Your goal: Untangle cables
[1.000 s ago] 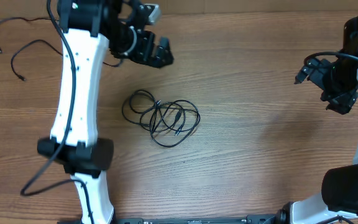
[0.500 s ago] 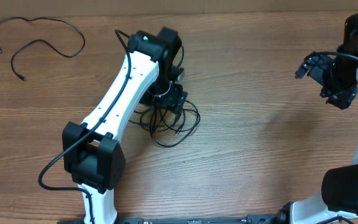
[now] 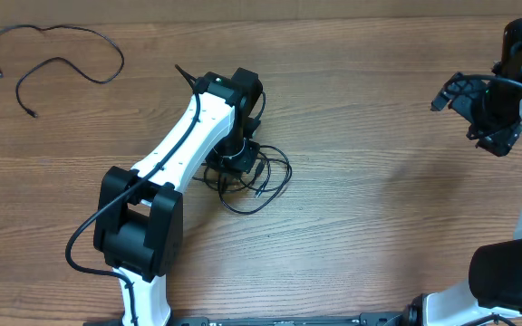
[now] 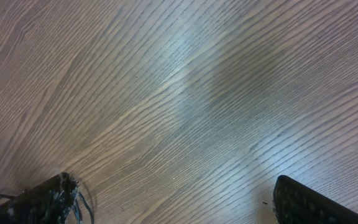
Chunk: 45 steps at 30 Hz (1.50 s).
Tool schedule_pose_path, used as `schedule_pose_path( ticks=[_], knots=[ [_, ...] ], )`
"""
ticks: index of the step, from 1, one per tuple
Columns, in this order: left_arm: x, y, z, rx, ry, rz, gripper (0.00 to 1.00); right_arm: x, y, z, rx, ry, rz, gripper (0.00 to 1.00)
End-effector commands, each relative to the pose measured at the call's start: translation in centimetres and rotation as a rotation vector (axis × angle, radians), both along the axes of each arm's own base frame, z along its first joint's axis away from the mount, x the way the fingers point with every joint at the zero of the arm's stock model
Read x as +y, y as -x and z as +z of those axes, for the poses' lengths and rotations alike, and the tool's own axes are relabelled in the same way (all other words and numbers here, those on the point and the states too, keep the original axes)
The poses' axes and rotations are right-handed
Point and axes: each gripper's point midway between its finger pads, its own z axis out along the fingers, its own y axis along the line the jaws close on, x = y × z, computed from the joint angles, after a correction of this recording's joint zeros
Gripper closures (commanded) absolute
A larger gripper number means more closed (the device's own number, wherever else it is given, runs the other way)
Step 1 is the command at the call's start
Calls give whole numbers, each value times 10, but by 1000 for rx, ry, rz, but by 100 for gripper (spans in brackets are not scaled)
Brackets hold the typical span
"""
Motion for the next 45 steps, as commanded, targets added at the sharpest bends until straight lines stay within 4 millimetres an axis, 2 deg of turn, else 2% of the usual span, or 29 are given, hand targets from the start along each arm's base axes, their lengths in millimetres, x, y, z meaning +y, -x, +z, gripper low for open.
schedule_pose_path(
  ticks=[1,4,5,7,9,11,13,16,17,18,20,26,28,31,36,38,40,43,45],
  knots=[
    [2,-2,1,-11,-1,9,96,-1,-1,0,-4,7,-1,0],
    [-12,1,9,16,83,23,96,-1,-1,0,-4,7,-1,0],
    [-18,-1,19,18,125,31,96,-1,-1,0,-4,7,-1,0],
    [-31,-12,55,-15,221,44,96,-1,-1,0,-4,7,-1,0],
    [-47,-22,104,-78,349,31,96,-1,-1,0,-4,7,-1,0],
    [-66,-29,178,-208,523,5,96,-1,-1,0,-4,7,-1,0],
    [-76,-26,244,-335,663,-1,96,-1,-1,0,-4,7,-1,0],
    [-69,-14,313,-463,755,129,96,-1,-1,0,-4,7,-1,0],
    [-67,-9,328,-494,781,145,96,-1,-1,0,-4,7,-1,0],
    [-64,-1,352,-534,831,192,96,-1,-1,0,-4,7,-1,0],
    [-59,11,385,-556,925,329,96,-1,-1,0,-4,7,-1,0],
    [-54,23,442,-648,1095,415,96,-1,-1,0,-4,7,-1,0],
    [-45,22,463,-769,1116,402,96,-1,-1,0,-4,7,-1,0],
    [-32,15,455,-843,1022,427,96,-1,-1,0,-4,7,-1,0],
    [-14,-8,408,-849,785,473,96,-1,-1,0,-4,7,-1,0],
    [-17,-15,400,-829,776,474,96,-1,-1,0,-4,7,-1,0],
    [-29,-17,409,-822,842,437,96,-1,-1,0,-4,7,-1,0],
    [-58,-7,449,-827,1063,288,96,-1,-1,0,-4,7,-1,0],
    [-68,2,468,-835,1153,211,96,-1,-1,0,-4,7,-1,0]
  ],
)
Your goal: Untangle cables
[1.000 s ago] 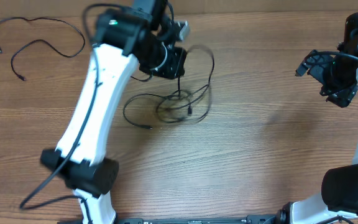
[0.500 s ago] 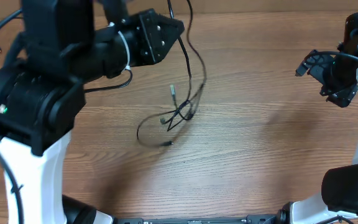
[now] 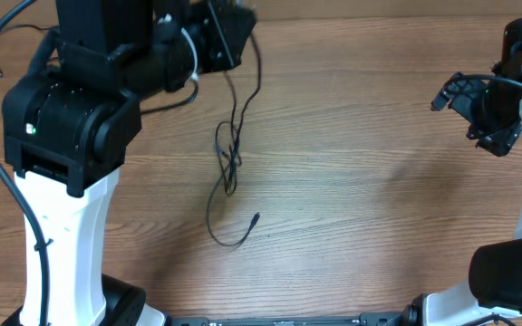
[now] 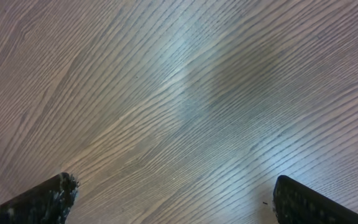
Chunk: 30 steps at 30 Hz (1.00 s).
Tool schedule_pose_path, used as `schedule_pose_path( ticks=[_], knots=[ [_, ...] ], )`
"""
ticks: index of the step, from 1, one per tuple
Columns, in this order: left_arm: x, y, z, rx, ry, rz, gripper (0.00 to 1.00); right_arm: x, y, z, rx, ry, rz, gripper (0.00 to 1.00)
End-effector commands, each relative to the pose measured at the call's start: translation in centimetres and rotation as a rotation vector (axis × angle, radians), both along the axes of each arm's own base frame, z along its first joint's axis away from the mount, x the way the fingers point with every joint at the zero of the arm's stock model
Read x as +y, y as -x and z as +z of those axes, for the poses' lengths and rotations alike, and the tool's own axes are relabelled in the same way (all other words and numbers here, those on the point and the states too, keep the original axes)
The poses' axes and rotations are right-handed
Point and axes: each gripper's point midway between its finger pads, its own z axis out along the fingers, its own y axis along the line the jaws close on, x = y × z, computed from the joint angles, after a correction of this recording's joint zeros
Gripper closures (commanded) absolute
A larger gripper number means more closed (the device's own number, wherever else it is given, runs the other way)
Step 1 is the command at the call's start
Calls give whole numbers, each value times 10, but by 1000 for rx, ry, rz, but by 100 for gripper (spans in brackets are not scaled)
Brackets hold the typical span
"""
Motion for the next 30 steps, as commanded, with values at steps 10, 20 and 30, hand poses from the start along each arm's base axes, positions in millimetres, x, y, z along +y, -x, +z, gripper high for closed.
schedule_pose_path(
  ticks=[10,20,30],
  knots=[
    [-1,24,-31,73,-126,-63,96,-1,-1,1,-4,7,-1,0],
    [-9,37,58,-368,-81,-163,96,-1,-1,1,-4,7,-1,0],
    [38,24,45,-295,-181,116,96,-1,-1,1,-4,7,-1,0]
  ],
)
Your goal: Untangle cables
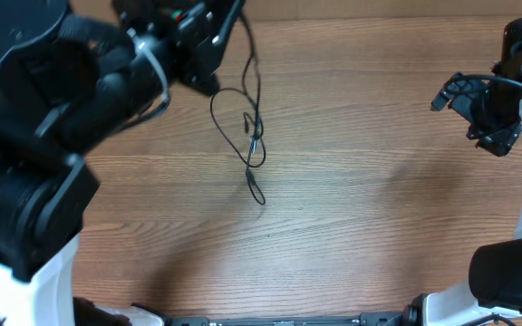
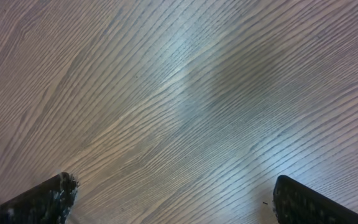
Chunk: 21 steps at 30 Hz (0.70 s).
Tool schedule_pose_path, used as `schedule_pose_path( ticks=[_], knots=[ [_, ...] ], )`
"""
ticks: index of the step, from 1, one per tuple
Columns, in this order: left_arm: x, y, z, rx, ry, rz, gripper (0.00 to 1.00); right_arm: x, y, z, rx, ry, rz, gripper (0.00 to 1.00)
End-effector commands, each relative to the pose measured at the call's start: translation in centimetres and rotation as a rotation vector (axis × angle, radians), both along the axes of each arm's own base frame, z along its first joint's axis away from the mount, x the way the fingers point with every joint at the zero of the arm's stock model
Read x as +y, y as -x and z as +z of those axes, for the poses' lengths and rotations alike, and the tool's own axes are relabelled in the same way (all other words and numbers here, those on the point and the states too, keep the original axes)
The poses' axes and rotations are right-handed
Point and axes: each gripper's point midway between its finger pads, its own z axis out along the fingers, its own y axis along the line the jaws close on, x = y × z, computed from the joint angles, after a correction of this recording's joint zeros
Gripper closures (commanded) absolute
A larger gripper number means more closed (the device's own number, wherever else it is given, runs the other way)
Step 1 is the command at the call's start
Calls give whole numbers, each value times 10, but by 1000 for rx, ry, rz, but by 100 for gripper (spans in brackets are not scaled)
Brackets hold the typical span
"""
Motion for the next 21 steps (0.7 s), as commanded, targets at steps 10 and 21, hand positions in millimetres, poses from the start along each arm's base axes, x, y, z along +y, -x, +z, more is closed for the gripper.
schedule_pose_path(
  ticks=[10,21],
  knots=[
    [-10,5,63,-175,185,-68,96,-1,-1,1,-4,7,-1,0],
    [47,-42,-14,-7,-104,343,96,-1,-1,1,-4,7,-1,0]
  ],
)
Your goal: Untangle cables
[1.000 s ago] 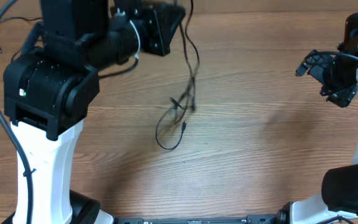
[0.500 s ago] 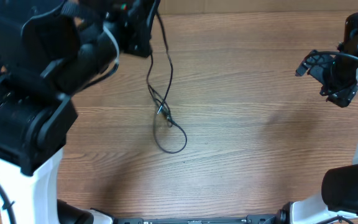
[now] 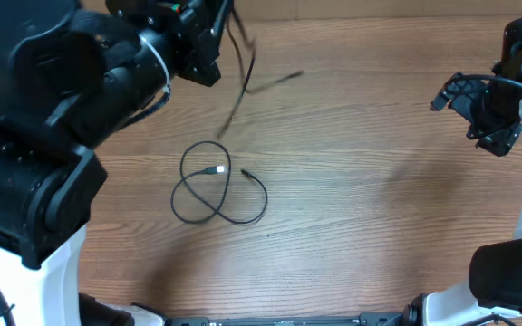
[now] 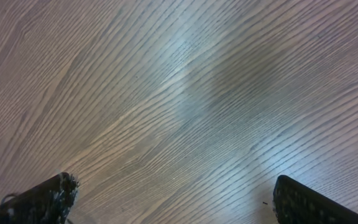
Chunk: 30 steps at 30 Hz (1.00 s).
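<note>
One black cable (image 3: 217,194) lies on the table in a loose loop, its two plugs near the middle of the loop. A second black cable (image 3: 241,80), blurred, hangs from my left gripper (image 3: 223,25), which is raised high near the camera at the top left and seems shut on it. The jaws themselves are hard to make out. My right gripper (image 3: 478,109) hovers at the far right. In the right wrist view the right gripper (image 4: 176,205) is open over bare wood, with nothing between its fingers (image 4: 48,198).
The wooden table (image 3: 370,208) fills the view. My raised left arm (image 3: 53,127) covers the table's left side and back left corner. The right arm's base (image 3: 506,276) stands at the front right.
The tangle that hung from my left gripper has come apart. One cable now lies looped on the table, and the other still hangs, swinging, from the gripper. The right arm has not moved.
My left gripper was first down on a tangled heap of cable at mid-table. Then it was raised with the cables dangling, their lower end on the wood. Then the whole tangle hung clear. Now one cable has dropped free. The right gripper stayed open throughout.
</note>
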Tool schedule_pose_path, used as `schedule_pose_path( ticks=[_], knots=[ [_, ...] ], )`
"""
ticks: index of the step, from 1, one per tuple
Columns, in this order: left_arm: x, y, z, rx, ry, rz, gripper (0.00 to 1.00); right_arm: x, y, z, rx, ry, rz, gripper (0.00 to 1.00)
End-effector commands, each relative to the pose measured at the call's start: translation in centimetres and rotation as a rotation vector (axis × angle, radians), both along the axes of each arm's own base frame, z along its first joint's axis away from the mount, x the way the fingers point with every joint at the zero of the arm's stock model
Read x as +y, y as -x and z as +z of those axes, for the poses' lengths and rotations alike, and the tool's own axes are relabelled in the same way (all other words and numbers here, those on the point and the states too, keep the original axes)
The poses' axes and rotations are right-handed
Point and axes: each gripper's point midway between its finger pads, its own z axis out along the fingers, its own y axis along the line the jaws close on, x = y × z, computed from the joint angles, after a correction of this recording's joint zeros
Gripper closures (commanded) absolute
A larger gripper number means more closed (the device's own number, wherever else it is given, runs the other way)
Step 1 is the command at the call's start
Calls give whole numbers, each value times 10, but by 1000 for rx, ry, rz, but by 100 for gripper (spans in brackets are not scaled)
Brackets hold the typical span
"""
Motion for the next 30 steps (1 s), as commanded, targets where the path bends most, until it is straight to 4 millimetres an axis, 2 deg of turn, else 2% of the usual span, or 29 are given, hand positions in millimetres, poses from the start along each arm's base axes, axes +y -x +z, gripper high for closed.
schedule_pose_path(
  ticks=[1,5,8,9,13,14,16,21,23,24,27,30],
  knots=[
    [59,-26,-9,-2,-96,351,96,-1,-1,1,-4,7,-1,0],
    [114,-34,-17,42,-102,600,96,-1,-1,1,-4,7,-1,0],
    [149,-38,-20,63,-88,703,96,-1,-1,1,-4,7,-1,0],
    [167,-39,-24,89,-41,752,96,-1,-1,1,-4,7,-1,0],
    [205,-36,-38,179,86,853,96,-1,-1,1,-4,7,-1,0],
    [227,-31,-47,226,140,923,96,-1,-1,1,-4,7,-1,0],
    [247,-28,-59,274,174,994,96,-1,-1,1,-4,7,-1,0],
    [282,-28,-93,400,190,1114,96,-1,-1,1,-4,7,-1,0],
    [289,-30,-104,443,214,1146,96,-1,-1,1,-4,7,-1,0],
    [298,-35,-116,481,231,1174,96,-1,-1,1,-4,7,-1,0],
    [306,-44,-132,542,255,1173,96,-1,-1,1,-4,7,-1,0],
    [297,-62,-145,607,333,1052,96,-1,-1,1,-4,7,-1,0]
  ],
)
